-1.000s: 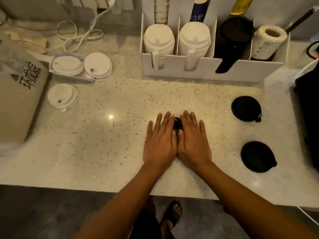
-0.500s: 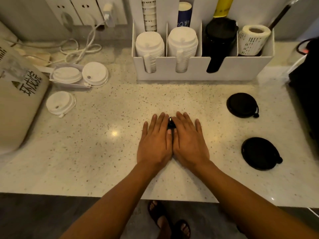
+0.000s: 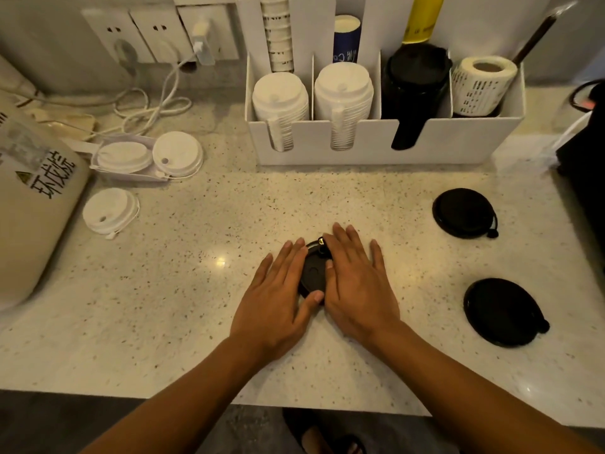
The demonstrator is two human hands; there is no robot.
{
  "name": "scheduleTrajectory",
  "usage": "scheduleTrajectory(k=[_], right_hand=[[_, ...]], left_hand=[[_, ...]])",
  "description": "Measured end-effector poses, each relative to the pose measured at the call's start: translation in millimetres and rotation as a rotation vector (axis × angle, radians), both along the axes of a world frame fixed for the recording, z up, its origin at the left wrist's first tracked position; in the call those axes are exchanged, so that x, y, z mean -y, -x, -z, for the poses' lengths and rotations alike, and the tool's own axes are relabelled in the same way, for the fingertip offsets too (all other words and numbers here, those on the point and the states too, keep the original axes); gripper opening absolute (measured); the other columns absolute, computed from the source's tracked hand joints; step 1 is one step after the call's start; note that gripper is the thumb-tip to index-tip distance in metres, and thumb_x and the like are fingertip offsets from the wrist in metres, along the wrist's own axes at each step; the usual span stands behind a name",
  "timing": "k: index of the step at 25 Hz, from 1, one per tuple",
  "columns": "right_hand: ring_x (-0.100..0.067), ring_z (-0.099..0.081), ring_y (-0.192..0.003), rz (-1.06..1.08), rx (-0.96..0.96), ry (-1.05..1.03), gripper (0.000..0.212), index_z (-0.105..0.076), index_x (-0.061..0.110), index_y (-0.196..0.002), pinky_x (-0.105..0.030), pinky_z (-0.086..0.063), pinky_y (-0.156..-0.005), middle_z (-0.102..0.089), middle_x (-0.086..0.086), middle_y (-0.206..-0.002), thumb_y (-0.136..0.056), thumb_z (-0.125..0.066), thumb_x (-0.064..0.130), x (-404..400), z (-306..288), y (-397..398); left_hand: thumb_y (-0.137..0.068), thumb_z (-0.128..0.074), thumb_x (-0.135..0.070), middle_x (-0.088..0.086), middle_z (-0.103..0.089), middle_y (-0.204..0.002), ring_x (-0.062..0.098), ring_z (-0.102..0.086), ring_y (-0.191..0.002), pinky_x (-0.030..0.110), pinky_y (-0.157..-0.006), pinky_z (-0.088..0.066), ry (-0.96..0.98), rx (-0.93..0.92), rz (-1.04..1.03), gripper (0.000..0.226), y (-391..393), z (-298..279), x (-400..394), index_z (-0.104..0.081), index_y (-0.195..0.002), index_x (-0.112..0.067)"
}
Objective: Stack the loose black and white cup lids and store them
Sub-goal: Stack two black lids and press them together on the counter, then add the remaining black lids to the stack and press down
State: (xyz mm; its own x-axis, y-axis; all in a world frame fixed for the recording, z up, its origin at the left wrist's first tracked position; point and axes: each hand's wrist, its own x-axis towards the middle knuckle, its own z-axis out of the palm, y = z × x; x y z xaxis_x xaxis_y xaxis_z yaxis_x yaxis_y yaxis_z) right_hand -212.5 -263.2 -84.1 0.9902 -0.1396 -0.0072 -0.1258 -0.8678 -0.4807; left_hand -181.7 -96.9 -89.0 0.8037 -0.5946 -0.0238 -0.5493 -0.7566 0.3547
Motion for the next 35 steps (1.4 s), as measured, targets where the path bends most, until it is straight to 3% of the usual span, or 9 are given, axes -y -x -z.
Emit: scheduleTrajectory(k=[5,10,16,20,22,26,30,35], right_hand=[[-0.006,-0.002,-0.153,0.055,0.021,-0.091,0.056,-0.031,0.019,-0.153,-0.039,0.0,-0.126,-0.019,0.003,-0.166,-0.101,-0.022,0.036,1.9,0.4,-0.3],[-0.01,-0.004,-0.154,0.055,0.035,-0.049,0.057,-0.033,0.016,-0.152,-0.04,-0.003,-0.126,-0.019,0.0,-0.166,-0.101,-0.017,0.035,0.6,4.3,-1.2],[-0.014,-0.009,-0.153,0.105,0.033,-0.127,0.06,-0.018,0.018,-0.157,-0.035,0.0,-0.125,-0.023,-0.004,-0.165,-0.102,-0.023,0.039,-3.7,0.1,2.3],[-0.021,-0.032,-0.145,0.23,0.182,-0.416,0.057,-0.028,0.022,-0.154,-0.042,-0.031,-0.119,-0.042,-0.006,-0.155,-0.101,-0.041,0.035,4.3,-14.7,26.1],[-0.015,-0.038,-0.14,0.351,0.296,-0.451,0.052,-0.033,0.026,-0.149,-0.037,-0.039,-0.114,-0.046,0.001,-0.148,-0.099,-0.044,0.035,14.0,-22.7,48.9],[-0.006,-0.037,-0.135,0.596,0.496,-0.257,0.05,-0.043,0.025,-0.142,-0.013,-0.028,-0.109,-0.045,0.011,-0.139,-0.095,-0.053,0.039,50.0,-32.8,96.4],[-0.019,-0.034,-0.132,0.895,0.427,-0.131,0.069,-0.041,0.022,-0.14,-0.034,-0.038,-0.105,-0.044,-0.001,-0.14,-0.084,-0.064,0.054,88.6,-27.4,123.7],[-0.033,-0.03,-0.137,1.053,0.065,-0.038,0.109,-0.037,0.015,-0.143,-0.054,-0.037,-0.108,-0.035,-0.011,-0.15,-0.063,-0.064,0.084,104.2,-16.1,130.3]], left_hand=[[-0.096,-0.031,-0.072,0.002,-0.003,-0.17,0.01,0.005,-0.156,0.037,-0.127,-0.006,0.003,0.008,-0.004,0.089,1.6,-0.9,1.0,-0.006,-0.161,-0.016],[-0.092,-0.047,-0.069,0.001,-0.017,-0.169,0.011,-0.006,-0.156,0.041,-0.126,-0.018,0.058,0.023,-0.05,0.091,-0.4,0.5,-0.3,-0.02,-0.159,-0.015],[-0.09,-0.039,-0.075,-0.003,-0.019,-0.168,0.01,-0.008,-0.155,0.043,-0.126,-0.019,0.067,0.003,-0.068,0.091,1.3,-3.0,0.1,-0.02,-0.159,-0.019],[-0.086,-0.043,-0.081,-0.003,-0.023,-0.167,0.012,-0.013,-0.155,0.043,-0.124,-0.021,0.064,-0.003,-0.09,0.096,-1.4,1.7,-0.8,-0.017,-0.159,-0.026],[-0.085,-0.042,-0.082,-0.003,-0.025,-0.166,0.013,-0.016,-0.154,0.041,-0.123,-0.021,0.068,-0.001,-0.103,0.097,-3.3,3.7,-0.6,-0.013,-0.159,-0.027],[-0.085,-0.041,-0.081,-0.001,-0.027,-0.166,0.014,-0.017,-0.154,0.042,-0.122,-0.021,0.059,-0.007,-0.095,0.097,-3.8,2.0,0.0,-0.012,-0.159,-0.026],[-0.086,-0.041,-0.079,-0.003,-0.025,-0.166,0.013,-0.014,-0.154,0.042,-0.124,-0.019,0.059,-0.017,-0.077,0.094,-4.1,0.3,-0.7,-0.016,-0.159,-0.024],[-0.086,-0.043,-0.079,-0.003,-0.023,-0.167,0.013,-0.013,-0.155,0.04,-0.123,-0.017,0.049,-0.013,-0.079,0.095,-4.3,0.9,-0.3,-0.015,-0.159,-0.025]])
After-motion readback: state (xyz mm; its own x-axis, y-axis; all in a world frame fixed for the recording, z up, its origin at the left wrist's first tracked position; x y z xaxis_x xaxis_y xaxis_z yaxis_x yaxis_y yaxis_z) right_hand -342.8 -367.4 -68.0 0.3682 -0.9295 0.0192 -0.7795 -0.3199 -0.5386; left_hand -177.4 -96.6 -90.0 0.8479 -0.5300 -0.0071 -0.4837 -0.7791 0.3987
